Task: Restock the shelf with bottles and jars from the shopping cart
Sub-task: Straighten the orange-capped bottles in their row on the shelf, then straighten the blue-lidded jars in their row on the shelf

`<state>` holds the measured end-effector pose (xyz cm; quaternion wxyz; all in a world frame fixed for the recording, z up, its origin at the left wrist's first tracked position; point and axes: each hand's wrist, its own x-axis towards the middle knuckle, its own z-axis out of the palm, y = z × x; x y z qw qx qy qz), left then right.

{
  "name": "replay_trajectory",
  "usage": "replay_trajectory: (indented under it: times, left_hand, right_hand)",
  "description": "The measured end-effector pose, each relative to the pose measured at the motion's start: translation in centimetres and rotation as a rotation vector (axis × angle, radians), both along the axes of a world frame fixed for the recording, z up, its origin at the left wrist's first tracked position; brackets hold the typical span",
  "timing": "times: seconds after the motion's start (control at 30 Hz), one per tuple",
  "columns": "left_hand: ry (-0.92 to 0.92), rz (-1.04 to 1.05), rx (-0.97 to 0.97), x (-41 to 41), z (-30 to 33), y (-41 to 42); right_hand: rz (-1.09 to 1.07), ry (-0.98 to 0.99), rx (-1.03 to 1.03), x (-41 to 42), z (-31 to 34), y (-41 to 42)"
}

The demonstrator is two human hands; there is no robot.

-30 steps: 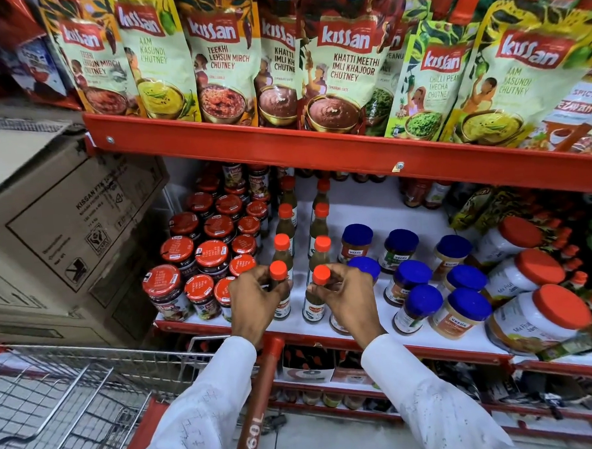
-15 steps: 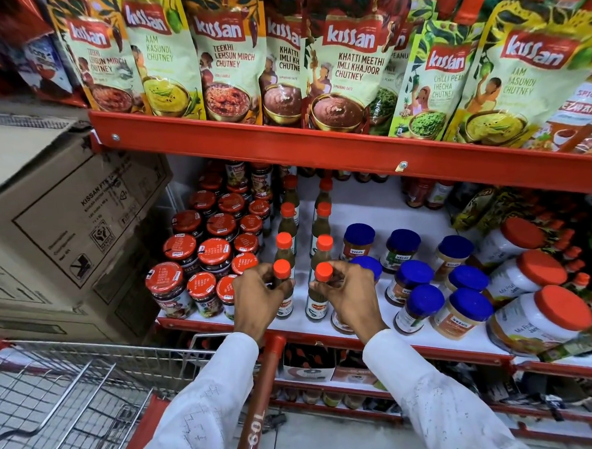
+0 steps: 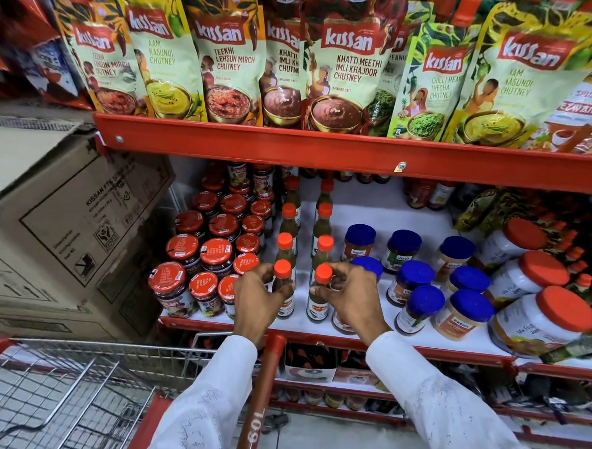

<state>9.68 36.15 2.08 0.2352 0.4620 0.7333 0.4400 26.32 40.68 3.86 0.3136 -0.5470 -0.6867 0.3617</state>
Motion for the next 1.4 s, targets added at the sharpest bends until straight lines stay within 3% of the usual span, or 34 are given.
replay_trajectory:
  times: [0.23, 0.43, 0.57, 0.7, 0.87, 1.1, 1.4]
  left_hand:
    - [0.039, 0.148, 0.255, 3.1, 1.8, -2.3]
    - [0.102, 0.062, 0.422, 8.8, 3.7, -2.5]
    - [0.043, -0.089, 0.302, 13.7, 3.0, -1.4]
    - [0.027, -0.25, 0.09, 18.2, 1.2, 0.2]
    - [0.028, -0.272, -0.127, 22.3, 0.2, 1.5]
    - [-0.028, -0.187, -0.148, 24.2, -1.2, 2.8]
    - [0.027, -0.233, -0.138, 23.4, -1.5, 3.2]
  right_hand:
    - [-0.029, -0.044, -0.062, 5.3, -0.1, -0.9]
    - [-0.165, -0.076, -0.034, 12.5, 0.1, -1.3]
    - [-0.22, 0.069, -0.072, 16.9, -0.2, -0.4]
    - [-0.155, -0.092, 0.028, 18.8, -0.1, 1.1]
    - [-0.002, -0.396, -0.006, 19.0, -1.2, 2.9]
    - [0.043, -0.497, -0.058, 18.8, -2.1, 3.8]
    - [0.009, -0.44, -0.043, 18.8, -1.6, 2.5]
